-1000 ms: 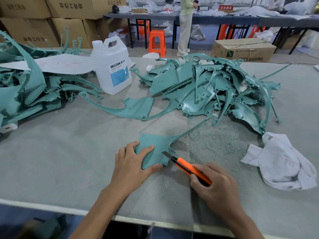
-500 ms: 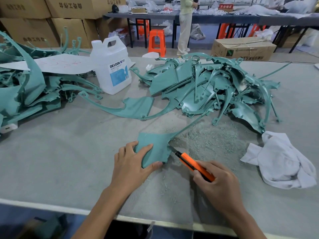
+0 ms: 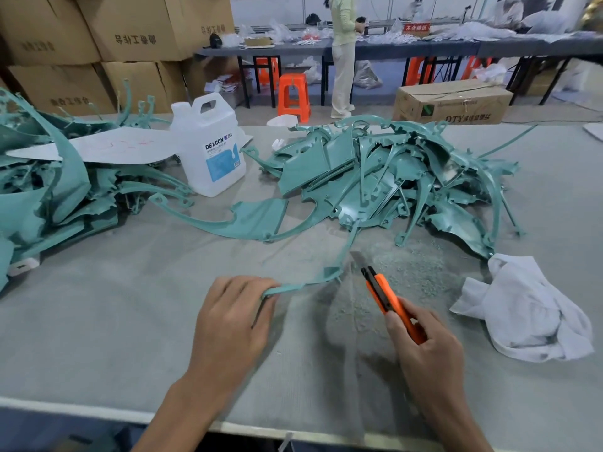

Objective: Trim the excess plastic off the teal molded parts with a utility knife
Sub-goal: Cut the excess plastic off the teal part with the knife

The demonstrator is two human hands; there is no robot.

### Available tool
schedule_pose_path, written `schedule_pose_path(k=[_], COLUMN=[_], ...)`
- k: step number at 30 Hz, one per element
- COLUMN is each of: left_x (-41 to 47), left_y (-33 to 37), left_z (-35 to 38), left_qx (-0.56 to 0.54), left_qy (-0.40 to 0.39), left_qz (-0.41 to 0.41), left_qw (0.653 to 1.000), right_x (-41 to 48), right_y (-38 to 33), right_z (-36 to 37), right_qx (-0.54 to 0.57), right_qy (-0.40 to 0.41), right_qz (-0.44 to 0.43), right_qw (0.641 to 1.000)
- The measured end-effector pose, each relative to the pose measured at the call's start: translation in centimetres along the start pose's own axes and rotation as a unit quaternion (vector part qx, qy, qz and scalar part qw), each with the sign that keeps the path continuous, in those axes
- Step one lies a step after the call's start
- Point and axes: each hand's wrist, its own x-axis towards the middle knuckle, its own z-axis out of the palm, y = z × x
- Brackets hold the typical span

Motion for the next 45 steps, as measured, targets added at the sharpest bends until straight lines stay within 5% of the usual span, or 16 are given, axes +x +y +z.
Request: schedule_pose_path(k=[8, 21, 25, 45], left_x=[-1.2, 0.4, 0.8, 0.2], left_y=[5.2, 5.9, 6.5, 6.6], left_z=[-0.2, -0.8, -1.2, -2.0], left_qx=[-0.16, -0.132, -0.157, -0.188], left_qy=[-0.011, 0.002, 0.026, 0.024], left_qz=[-0.082, -0.084, -0.151, -0.204], left_qw=[0.984, 0.988, 0.976, 0.961], right_x=[-3.5, -5.4, -6.2, -4.7], right_y=[-1.7, -5.6, -7.1, -7.2], right_z=[-1.7, -2.8, -2.5, -3.5], right_qx=[0.102, -0.013, 0.03, 0.056], right_qy=[-0.022, 0.02, 0.009, -0.023], right_qz=[0.025, -0.027, -0.034, -0.032], right_qw=[0.994, 0.999, 0.999, 0.998])
